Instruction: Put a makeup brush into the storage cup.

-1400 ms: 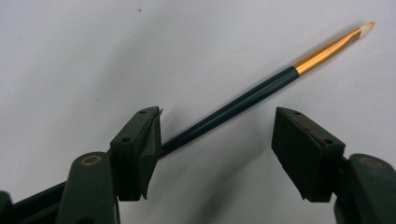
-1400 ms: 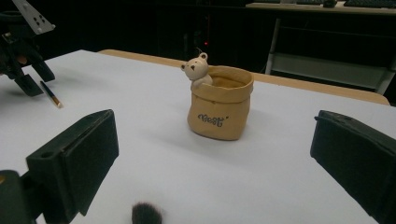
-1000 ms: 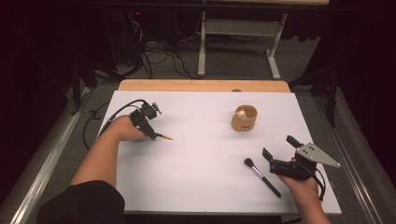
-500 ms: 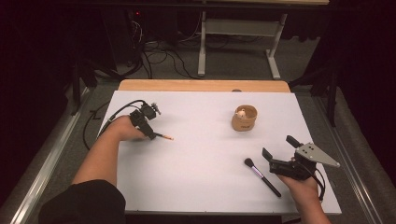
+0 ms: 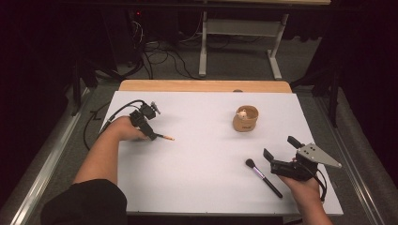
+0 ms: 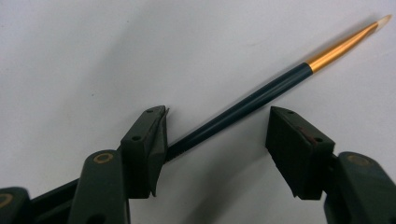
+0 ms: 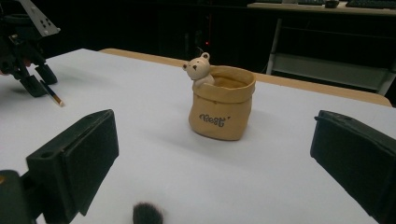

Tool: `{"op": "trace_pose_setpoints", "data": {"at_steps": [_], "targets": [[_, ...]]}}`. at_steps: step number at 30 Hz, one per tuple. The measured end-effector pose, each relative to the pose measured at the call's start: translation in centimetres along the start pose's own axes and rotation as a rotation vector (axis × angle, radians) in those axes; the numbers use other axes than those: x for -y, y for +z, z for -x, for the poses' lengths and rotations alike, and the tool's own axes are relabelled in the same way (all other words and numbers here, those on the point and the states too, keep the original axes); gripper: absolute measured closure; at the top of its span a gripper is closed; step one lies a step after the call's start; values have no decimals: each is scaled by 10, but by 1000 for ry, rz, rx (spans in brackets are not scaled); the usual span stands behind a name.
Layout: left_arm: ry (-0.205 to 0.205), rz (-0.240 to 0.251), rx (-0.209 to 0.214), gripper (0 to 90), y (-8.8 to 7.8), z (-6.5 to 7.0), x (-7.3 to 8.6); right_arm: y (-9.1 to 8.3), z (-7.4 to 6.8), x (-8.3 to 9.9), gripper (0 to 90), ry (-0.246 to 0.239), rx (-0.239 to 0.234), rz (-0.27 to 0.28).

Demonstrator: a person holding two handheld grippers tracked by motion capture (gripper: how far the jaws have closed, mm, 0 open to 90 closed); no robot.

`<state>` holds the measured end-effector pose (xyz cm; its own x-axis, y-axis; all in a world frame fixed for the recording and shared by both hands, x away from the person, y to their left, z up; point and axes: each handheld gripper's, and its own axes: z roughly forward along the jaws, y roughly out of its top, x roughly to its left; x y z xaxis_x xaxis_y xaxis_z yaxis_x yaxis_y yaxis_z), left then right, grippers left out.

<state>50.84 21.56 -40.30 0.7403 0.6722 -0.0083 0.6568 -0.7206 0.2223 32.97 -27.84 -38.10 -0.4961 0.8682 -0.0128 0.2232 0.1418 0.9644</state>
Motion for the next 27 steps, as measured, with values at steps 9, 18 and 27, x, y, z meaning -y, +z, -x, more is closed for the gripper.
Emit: {"op": "trace_pose_setpoints", "data": {"at_steps": [9, 18, 27], "targets": [[-8, -3, 3, 401, 0, -1, -1, -1, 0, -1, 25, 0, 2, 5], [-1, -1, -4, 436, -1, 1, -1, -1, 0, -1, 25, -4, 2, 5], [5, -5, -6, 550, -3, 2, -1, 0, 0, -1, 26, -2, 2, 1]]}}
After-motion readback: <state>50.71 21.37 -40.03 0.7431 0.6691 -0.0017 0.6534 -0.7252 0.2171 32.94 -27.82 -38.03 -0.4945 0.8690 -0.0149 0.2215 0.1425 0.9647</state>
